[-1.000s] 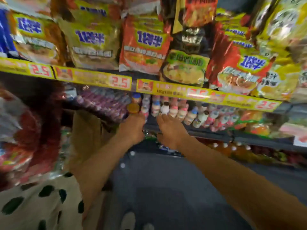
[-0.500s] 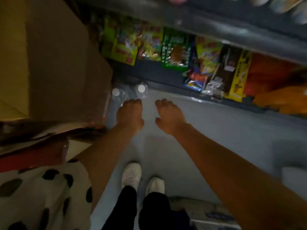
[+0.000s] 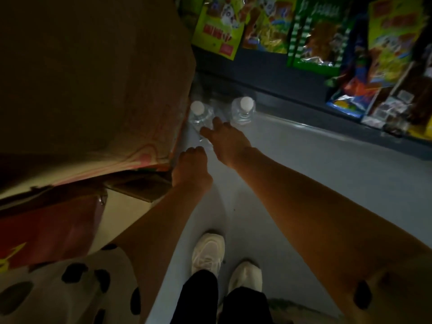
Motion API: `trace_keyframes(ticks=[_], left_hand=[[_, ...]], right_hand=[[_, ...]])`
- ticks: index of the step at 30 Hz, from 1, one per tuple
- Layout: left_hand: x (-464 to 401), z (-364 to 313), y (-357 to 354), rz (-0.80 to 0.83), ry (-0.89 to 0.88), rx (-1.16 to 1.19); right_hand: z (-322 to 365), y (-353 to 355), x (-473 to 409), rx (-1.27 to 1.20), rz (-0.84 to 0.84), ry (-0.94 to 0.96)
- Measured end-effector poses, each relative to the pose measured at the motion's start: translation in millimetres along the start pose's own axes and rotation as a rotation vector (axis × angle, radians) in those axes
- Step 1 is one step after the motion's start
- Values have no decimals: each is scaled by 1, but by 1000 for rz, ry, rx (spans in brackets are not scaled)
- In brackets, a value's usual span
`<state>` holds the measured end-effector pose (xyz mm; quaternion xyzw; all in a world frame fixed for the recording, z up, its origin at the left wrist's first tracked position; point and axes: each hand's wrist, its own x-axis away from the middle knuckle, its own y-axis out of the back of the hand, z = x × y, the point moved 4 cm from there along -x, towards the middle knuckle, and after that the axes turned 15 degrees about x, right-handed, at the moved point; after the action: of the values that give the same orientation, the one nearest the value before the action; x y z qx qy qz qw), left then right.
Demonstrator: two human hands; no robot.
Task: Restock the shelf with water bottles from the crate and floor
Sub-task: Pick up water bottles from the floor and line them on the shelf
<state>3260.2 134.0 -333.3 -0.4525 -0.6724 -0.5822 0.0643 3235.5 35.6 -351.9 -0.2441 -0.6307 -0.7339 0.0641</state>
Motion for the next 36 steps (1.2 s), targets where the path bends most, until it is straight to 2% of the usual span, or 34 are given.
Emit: trace_keyframes(ticks=[6, 11, 16, 20, 24, 27, 33, 36], left_hand=[[29, -16, 20, -5, 8, 74], [82, -71, 68, 77, -48, 134], [159, -142, 153, 126, -133, 318], [226, -199, 241, 143, -269, 413], [299, -249, 334, 200, -480, 647], [339, -271, 398, 138, -639, 709], [424, -308, 527, 31, -753, 452], [486, -325, 586, -9, -838, 354]], right_hand=[[-17, 31, 39, 16, 56, -15], [-33, 119, 110, -10, 85, 31], [-50, 261, 194, -6, 40, 47], [-53, 398, 261, 17, -57, 64], [-54, 522, 327, 2, -196, 35], [-47, 602, 371, -8, -291, 7], [-20, 739, 455, 41, -432, -11], [-2, 798, 491, 150, -542, -14]])
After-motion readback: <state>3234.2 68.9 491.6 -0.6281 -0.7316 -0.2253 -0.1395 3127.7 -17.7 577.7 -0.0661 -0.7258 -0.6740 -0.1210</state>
